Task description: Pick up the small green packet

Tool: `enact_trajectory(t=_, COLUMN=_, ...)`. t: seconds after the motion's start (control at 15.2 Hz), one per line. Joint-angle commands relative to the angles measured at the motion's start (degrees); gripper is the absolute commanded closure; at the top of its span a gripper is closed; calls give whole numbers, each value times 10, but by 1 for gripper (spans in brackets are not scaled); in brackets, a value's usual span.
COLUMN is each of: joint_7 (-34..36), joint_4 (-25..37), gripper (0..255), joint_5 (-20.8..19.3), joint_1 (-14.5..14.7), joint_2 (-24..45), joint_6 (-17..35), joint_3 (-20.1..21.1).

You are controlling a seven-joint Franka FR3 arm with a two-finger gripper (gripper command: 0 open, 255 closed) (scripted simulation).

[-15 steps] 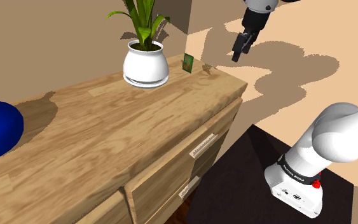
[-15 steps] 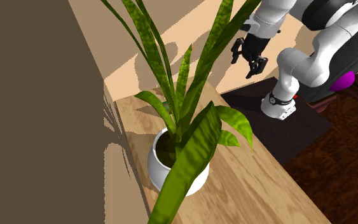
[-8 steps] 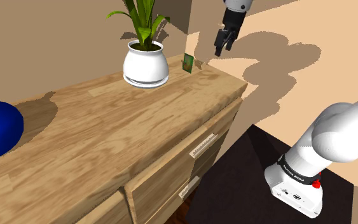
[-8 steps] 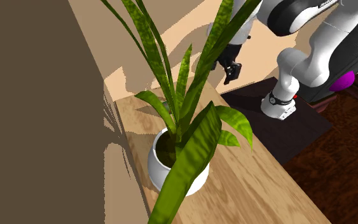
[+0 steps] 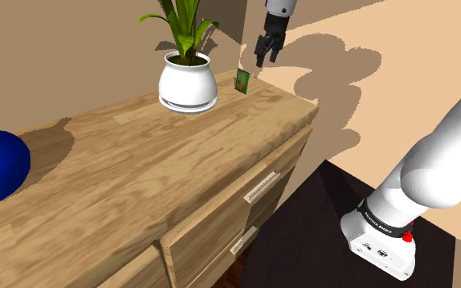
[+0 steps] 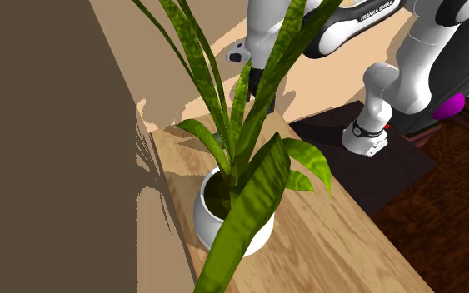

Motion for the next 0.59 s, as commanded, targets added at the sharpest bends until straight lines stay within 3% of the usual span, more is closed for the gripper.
enact_trajectory(t=0.0, joint_7=-11, joint_4=48, gripper=0, joint_5=14, joint_1=-4, joint_2=49, joint_6=-3, joint_3=-4)
enact_trajectory(t=0.33, joint_7=-33, joint_4=208, gripper=0, joint_5=48, joint_1=-21, joint_2=183, joint_6=-40, joint_3=-7)
enact_trajectory(t=0.53, joint_7=-35, joint_4=208, gripper=0, joint_5=50, joint_1=-23, joint_2=195, joint_6=-29, joint_3=-6)
